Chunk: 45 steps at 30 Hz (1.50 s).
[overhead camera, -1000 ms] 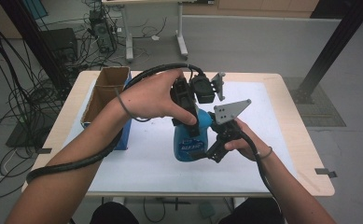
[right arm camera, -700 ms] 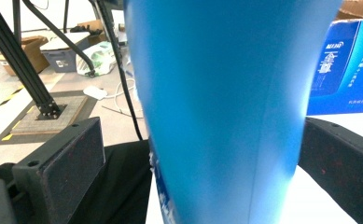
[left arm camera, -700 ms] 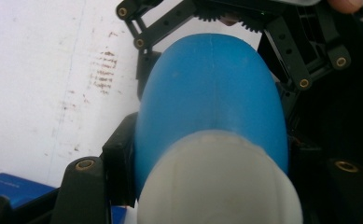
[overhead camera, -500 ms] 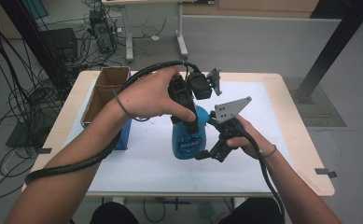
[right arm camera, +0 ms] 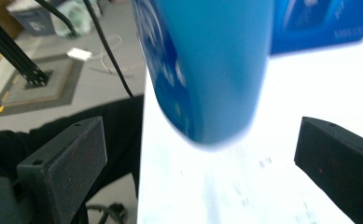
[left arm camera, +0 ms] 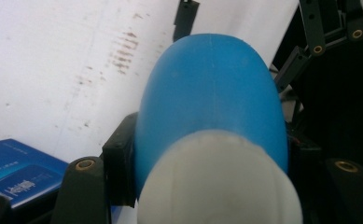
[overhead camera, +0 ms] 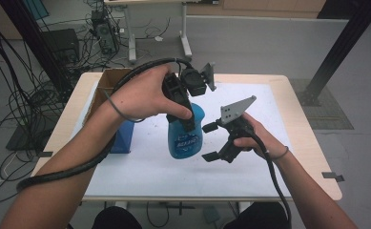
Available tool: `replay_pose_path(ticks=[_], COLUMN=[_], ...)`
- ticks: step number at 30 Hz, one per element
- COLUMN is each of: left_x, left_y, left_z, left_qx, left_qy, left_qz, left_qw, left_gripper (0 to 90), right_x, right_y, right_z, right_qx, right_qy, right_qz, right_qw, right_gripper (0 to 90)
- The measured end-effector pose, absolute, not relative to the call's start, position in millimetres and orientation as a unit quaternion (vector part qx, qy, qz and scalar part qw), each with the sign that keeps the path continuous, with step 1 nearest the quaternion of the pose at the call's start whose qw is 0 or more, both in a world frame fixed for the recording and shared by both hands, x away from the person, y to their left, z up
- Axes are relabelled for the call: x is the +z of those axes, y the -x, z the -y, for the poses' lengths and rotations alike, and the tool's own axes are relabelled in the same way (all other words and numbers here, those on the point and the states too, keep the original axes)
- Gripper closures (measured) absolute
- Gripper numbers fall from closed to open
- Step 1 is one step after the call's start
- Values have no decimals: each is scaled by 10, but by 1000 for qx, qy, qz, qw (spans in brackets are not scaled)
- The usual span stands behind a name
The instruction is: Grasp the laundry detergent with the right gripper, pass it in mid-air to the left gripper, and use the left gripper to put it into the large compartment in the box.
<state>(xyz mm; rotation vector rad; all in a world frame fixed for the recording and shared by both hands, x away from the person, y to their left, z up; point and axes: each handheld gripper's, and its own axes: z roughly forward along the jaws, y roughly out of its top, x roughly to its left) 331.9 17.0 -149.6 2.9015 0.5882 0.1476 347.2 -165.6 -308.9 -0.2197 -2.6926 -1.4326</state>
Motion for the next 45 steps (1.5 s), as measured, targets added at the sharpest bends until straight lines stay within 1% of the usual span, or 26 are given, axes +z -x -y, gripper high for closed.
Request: replay_pose_path(ticks=[7, 19, 27, 32, 39, 45], left_x=[-1454, -1326, -1215, -1091, -914, -721], left_y=[-3329, -3324, -3340, -3359, -3445, -3533], left_z=[-287, -513, -643, -731, -864, -1025], left_qx=[53, 63, 77, 84, 96, 107], left_qy=[-970, -958, -948, -942, -931, -916], left_qz=[-222, -264, -295, -312, -343, -379], left_qw=[89, 93, 94, 92, 81, 79], left_gripper=[377, 377, 377, 377, 377, 377], right_x=[-3118, -3162, -3173, -3172, -3193, -3253], right_y=[-3549, -3623, -3553, -3513, -3468, -3465], right_z=[1742, 1832, 1800, 1796, 1802, 1798], right_qx=[-438, -358, -303, -263, -227, -189], right_qy=[105, 158, 157, 160, 159, 164], right_qz=[892, 920, 939, 951, 961, 968], right_qw=[43, 22, 34, 22, 25, 17], right_gripper=[27, 30, 31, 30, 38, 35])
